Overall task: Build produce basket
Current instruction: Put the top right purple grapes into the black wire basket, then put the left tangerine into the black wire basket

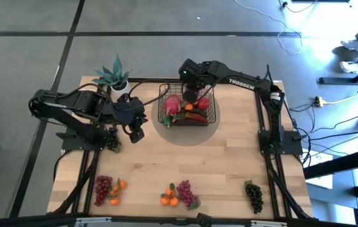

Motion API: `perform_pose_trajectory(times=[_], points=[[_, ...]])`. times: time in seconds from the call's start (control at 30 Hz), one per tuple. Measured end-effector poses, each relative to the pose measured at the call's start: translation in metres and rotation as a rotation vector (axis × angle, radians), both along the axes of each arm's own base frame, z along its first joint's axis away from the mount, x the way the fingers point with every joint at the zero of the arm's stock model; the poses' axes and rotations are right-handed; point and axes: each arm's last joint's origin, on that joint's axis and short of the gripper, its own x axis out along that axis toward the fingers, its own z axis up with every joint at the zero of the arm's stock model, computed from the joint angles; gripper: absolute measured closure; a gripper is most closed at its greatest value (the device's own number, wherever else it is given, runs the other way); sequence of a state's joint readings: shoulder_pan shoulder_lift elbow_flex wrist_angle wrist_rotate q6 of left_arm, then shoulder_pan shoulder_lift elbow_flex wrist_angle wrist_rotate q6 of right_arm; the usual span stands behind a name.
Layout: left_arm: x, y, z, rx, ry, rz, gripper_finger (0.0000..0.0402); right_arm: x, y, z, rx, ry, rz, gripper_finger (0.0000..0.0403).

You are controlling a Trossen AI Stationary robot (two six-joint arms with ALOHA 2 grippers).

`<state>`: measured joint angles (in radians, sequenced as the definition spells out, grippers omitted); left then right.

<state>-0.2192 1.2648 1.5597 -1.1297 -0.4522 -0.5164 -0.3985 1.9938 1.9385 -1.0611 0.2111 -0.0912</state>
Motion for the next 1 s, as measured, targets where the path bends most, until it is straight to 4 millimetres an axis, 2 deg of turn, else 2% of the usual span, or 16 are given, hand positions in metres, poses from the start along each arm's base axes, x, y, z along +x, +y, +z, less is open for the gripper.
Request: perform_pose_trajectory(times=[0.37, 0.77, 1.0], points=[[0.000, 0.000, 0.000, -0.004, -0.002, 0.004, 0.0324, 0.000, -0.001, 0.000, 0.023, -0.013, 0.009, 0.0400], [0.000, 0.000, 0.000, -0.004, -0.002, 0.004, 0.0324, -0.007, -0.016, 0.000, 0.023, -0.016, -0.033, 0.0322], [-0.001, 0.000, -0.001, -0.019, 0.007, 0.023, 0.0324, -0.011, -0.025, 0.002, 0.012, -0.033, -0.053, 0.0316]])
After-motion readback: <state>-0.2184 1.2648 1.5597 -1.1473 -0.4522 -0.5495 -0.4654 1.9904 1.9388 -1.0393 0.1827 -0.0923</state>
